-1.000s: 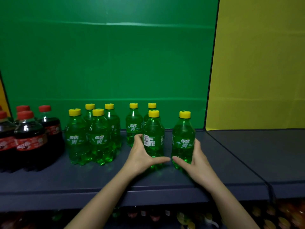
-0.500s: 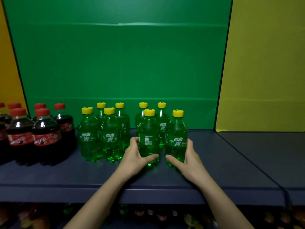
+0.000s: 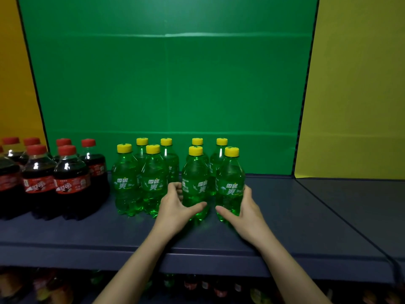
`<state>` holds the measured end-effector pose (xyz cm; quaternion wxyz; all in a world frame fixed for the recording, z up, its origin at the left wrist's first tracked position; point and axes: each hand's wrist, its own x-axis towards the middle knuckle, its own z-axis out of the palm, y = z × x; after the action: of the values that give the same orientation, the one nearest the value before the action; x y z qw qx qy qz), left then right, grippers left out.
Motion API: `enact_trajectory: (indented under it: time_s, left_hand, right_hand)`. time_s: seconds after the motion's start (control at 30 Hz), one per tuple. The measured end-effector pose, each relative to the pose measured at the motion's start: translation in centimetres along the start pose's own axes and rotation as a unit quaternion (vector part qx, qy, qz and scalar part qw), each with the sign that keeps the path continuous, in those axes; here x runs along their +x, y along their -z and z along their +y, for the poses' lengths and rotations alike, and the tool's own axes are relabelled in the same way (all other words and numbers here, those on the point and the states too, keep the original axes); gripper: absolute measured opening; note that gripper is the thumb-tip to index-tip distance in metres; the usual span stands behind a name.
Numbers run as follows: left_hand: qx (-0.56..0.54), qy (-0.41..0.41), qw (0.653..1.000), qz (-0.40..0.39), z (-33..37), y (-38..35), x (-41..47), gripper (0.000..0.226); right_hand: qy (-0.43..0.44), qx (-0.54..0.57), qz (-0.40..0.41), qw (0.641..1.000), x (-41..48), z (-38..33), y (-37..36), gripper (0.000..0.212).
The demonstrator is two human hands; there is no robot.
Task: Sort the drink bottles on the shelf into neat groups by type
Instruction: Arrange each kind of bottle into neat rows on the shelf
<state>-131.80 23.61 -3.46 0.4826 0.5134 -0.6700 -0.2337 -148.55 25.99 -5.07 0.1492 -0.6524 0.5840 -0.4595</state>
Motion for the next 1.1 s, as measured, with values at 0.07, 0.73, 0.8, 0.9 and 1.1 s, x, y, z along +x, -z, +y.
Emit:
enact_trajectory:
  time_s: [0.07,0.73,0.8,0.9,1.1]
  left_hand:
    - [-0.005,-0.011,1.0,0.001,-0.2,0.1,-0.2,0.063]
    - [0.086,-0.029,0.996,-0.008,-1.0,-0.2,0.2,0.074]
    - [0.089,-0.033,0.995,-0.016,-0.9,0.0,-0.1,0.076]
    - [0.067,-0.05,0.996,-0.028,-1.4,0.8,-0.7,0.08]
    - [0.081,-0.186,0.969,0.143,-3.0,6.1,-2.4,0.034]
  right_hand:
    - [-0.006,-0.009,-0.006,1.0,0.1,-0.1,-0.2,0.071]
    - [-0.008,-0.081,0.046,0.996,1.3,-0.7,-1.5,0.064]
    - [-0.009,-0.078,0.043,0.996,1.3,-0.7,-1.4,0.065]
    - [-0.009,-0.068,0.041,0.997,1.2,-0.9,-1.3,0.067]
    - [-0.032,-0.005,0.025,0.999,0.7,-1.0,-0.7,0.079]
